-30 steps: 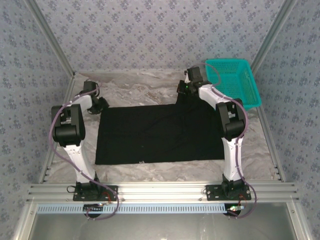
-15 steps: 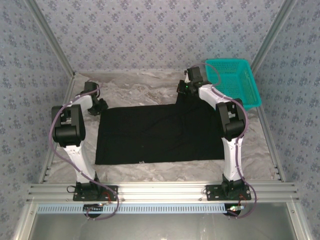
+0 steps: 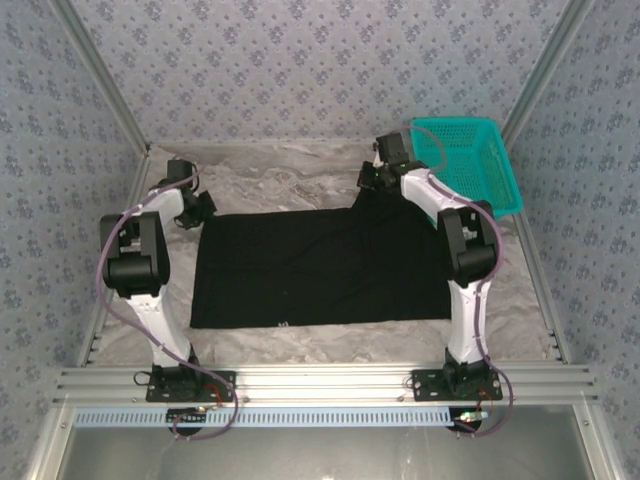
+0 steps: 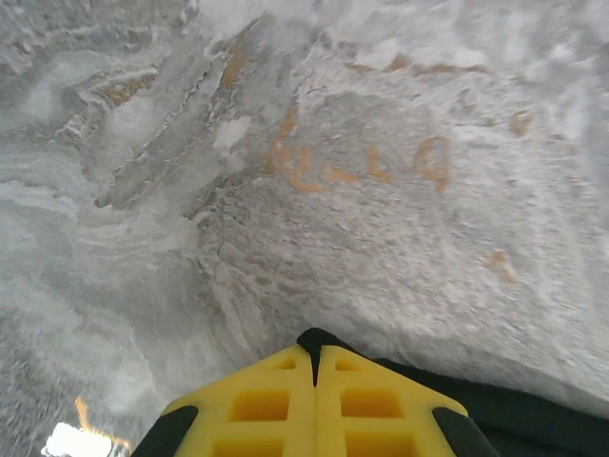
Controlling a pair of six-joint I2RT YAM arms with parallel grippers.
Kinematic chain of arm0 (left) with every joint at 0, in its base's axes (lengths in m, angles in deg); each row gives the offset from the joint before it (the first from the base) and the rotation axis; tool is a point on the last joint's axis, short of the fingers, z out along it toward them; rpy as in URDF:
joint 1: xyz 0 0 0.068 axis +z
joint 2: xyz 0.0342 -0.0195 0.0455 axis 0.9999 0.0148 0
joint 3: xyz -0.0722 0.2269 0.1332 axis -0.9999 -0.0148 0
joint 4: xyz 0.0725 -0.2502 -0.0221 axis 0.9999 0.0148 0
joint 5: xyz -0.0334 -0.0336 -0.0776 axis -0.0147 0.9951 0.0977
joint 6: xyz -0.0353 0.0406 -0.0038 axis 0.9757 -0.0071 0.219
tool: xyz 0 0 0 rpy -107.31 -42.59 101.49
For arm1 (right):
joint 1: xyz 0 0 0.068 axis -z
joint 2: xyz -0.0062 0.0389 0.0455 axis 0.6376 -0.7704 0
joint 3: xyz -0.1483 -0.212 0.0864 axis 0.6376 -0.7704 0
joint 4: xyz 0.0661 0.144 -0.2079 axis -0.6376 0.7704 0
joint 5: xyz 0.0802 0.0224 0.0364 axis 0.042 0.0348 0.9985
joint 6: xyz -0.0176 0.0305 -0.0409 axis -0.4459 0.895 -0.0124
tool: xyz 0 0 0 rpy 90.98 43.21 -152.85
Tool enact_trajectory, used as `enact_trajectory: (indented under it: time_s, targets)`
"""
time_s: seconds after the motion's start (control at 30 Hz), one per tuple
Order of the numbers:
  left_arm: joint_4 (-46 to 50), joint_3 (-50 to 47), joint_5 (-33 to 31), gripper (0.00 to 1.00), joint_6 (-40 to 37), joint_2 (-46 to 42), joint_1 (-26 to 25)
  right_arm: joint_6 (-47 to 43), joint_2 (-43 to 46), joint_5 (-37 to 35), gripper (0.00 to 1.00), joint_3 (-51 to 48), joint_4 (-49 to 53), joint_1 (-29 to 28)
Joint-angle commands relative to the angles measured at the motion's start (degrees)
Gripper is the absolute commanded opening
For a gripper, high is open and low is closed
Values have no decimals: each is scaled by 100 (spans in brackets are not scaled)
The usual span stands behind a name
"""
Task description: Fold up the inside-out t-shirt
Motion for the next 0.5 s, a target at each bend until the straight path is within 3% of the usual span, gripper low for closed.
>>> enact_trajectory:
  time_s: [0.0,0.23,0.47]
  targets:
    - [-205,-341,312,0,165,-713,-3,-102,1124,-501,0,-516,656,-131]
    - [-272,-1383,633,0,321,-1986,-42,-3,3124,-1451,0,-2095,1697,-667]
    - [-128,-2956,486,0,384,-3554,-129,916,4889,-2474,0,-3769,2756,-1391]
